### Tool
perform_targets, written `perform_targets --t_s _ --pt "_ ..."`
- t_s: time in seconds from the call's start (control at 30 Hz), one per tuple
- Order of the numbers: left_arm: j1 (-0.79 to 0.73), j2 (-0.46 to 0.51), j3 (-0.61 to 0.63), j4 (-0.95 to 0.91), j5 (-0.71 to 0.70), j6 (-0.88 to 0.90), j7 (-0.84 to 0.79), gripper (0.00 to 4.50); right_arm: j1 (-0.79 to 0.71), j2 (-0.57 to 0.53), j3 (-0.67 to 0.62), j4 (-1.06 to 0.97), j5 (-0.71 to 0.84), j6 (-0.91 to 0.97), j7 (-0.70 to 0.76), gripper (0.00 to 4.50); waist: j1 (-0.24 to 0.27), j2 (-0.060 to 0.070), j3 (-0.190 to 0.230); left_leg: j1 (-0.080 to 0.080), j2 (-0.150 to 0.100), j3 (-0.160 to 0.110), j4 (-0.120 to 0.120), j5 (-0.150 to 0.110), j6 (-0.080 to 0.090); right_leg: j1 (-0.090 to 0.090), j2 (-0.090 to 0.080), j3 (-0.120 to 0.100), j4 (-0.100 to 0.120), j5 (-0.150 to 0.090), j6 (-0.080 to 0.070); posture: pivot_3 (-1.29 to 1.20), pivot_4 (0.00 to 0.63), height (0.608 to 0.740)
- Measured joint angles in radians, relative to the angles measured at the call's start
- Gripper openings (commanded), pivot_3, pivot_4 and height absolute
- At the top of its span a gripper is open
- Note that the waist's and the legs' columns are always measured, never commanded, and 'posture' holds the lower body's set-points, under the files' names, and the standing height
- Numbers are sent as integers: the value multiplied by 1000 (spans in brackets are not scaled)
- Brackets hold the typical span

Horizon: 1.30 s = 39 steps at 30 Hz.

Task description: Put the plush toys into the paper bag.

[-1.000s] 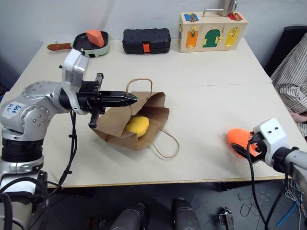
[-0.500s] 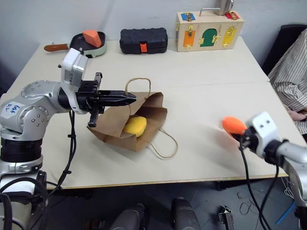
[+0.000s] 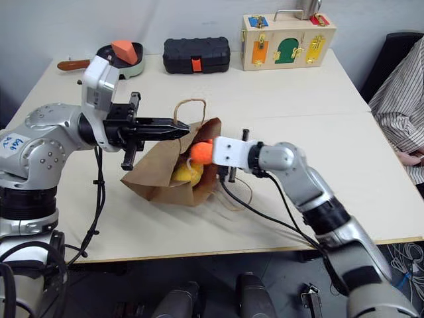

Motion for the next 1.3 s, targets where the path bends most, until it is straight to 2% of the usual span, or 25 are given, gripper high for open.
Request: perform_targets --t_s 0.23,0.37,0.4,0.57,0.73,0.87,1.07,1.2,1.3 --pt "2 0 1 -2 0 3 7 0 -100 142 40 228 -70 -110 9 235 -29 0 0 1 0 -2 -1 0 0 0 0 -1 2 0 0 0 150 740" --pt "2 -1 1 -2 0 3 12 0 -126 221 38 284 -61 -111 32 235 -40 0 0 1 0 -3 -1 0 0 -1 0 -1 3 0 0 0 150 740" --pt "2 -1 2 -2 0 3 13 0 -134 248 28 290 -44 -87 43 952 -45 0 0 1 0 -3 -1 0 -1 -1 0 -1 4 0 0 0 150 740" --pt "3 -1 2 -2 -1 2 15 0 -145 337 -2 309 18 -9 75 2719 -58 0 0 2 0 -6 -1 0 -1 -1 0 -2 7 0 0 0 150 740" --pt "5 -5 2 0 0 -2 17 0 -146 353 -8 352 20 22 77 4481 -59 0 0 2 0 -6 -1 0 -1 -1 0 -2 7 0 0 0 150 740" --pt "6 -6 1 1 0 -9 14 0 -115 289 -30 239 40 80 112 4481 -55 0 0 1 0 -7 -1 0 -1 -1 0 -2 7 0 0 0 150 740" --pt "15 -3 10 15 3 -22 9 0 48 42 -133 -194 155 284 237 4481 -35 0 0 1 -1 -8 -1 0 -1 0 0 -1 6 0 0 0 150 740" --pt "16 -7 11 41 7 -35 4 0 127 -88 -198 -365 232 407 282 4481 -29 0 0 1 -1 -7 -4 0 -1 0 0 0 4 0 0 0 150 740" --pt "15 -15 7 42 9 -42 4 0 193 -166 -294 -462 310 570 269 4481 -19 0 0 0 -1 -6 -3 0 -1 1 0 1 3 0 0 0 150 740"
